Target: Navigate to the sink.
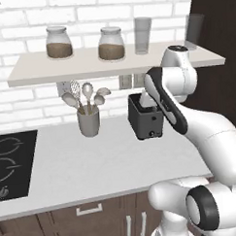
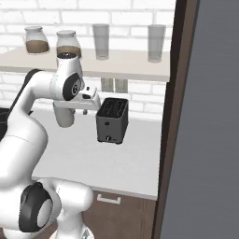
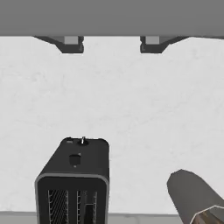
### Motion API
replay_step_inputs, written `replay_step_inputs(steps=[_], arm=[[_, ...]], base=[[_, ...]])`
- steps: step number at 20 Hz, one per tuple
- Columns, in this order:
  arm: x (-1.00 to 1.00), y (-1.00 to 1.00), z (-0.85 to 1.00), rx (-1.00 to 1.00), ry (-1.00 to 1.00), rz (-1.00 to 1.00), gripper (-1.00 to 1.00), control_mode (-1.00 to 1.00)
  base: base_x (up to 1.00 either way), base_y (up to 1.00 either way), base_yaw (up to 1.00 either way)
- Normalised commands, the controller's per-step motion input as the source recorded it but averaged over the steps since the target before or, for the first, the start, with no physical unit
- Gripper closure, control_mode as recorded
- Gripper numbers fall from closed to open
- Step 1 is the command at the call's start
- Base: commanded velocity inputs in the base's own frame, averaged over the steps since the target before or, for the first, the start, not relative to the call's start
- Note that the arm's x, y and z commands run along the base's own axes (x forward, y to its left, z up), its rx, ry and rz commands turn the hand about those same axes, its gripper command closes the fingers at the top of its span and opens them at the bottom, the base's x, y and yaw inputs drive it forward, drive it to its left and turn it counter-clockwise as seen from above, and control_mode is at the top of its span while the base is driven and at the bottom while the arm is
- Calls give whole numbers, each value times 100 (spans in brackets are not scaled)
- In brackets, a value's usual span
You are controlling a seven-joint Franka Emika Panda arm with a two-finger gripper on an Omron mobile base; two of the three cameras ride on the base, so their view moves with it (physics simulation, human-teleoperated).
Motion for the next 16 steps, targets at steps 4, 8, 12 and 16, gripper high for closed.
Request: replay_step_inputs(steps=[4,8,12,16], arm=[[-53,0,-13,0,0,0,-100,-100],[-92,-4,-38,0,0,0,-100,-100],[-73,0,-44,0,0,1,-100,-100],[-30,0,-25,0,0,1,-100,100]], base=[[0,0,0],[0,0,0],[0,0,0],[-21,9,15]])
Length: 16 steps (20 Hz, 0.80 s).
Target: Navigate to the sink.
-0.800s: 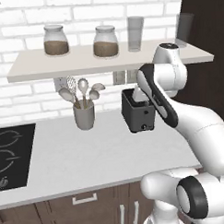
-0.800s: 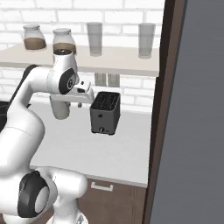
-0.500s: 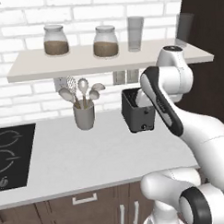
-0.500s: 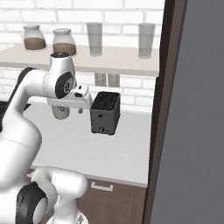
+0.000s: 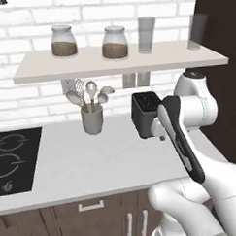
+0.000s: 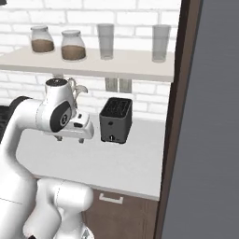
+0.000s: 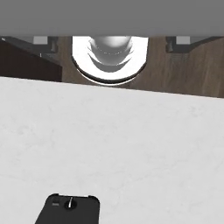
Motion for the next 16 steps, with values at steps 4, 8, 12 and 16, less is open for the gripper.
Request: replay_step_inputs(steps=[4,8,12,16], arm=[[0,0,0,0,0,0,-100,100],[0,0,0,0,0,0,-100,100],[0,0,0,0,0,0,-100,100],[0,0,0,0,0,0,-100,100]], base=[[-39,39,43],[-28,54,51],[-5,62,58],[0,68,63]])
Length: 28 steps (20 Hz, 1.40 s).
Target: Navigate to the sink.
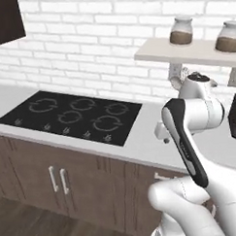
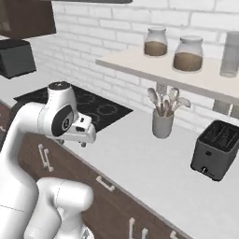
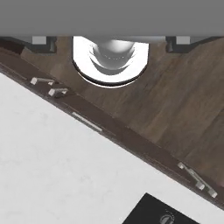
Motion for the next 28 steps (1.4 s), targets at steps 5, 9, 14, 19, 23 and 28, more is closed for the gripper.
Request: replay_step_inputs(steps=[5,9,14,19,23,28], arm=[[0,0,0,0,0,0,-100,100],[0,0,0,0,0,0,-100,100],[0,0,0,0,0,0,-100,100],[0,0,0,0,0,0,-100,100],[0,0,0,0,0,0,-100,100],[0,0,0,0,0,0,-100,100]], base=[[15,68,66],[31,68,65],[46,62,66],[58,59,61],[69,62,51],[90,69,44]])
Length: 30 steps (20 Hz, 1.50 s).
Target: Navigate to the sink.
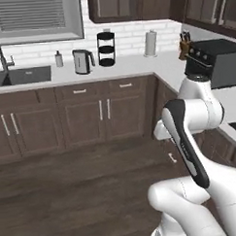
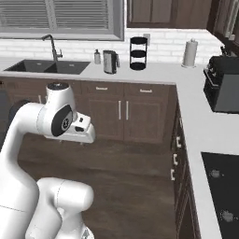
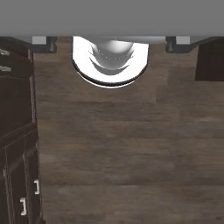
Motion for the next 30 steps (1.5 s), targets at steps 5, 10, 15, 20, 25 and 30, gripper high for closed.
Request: replay_step_inputs(steps=[5,10,15,20,25,30], arm=[[0,0,0,0,0,0,-100,100],[0,0,0,0,0,0,-100,100],[0,0,0,0,0,0,-100,100],[0,0,0,0,0,0,-100,100],[0,0,0,0,0,0,-100,100],[0,0,0,0,0,0,-100,100]], base=[[100,78,32],[100,59,15],[100,42,0],[96,55,0],[61,84,0],[50,92,0]])
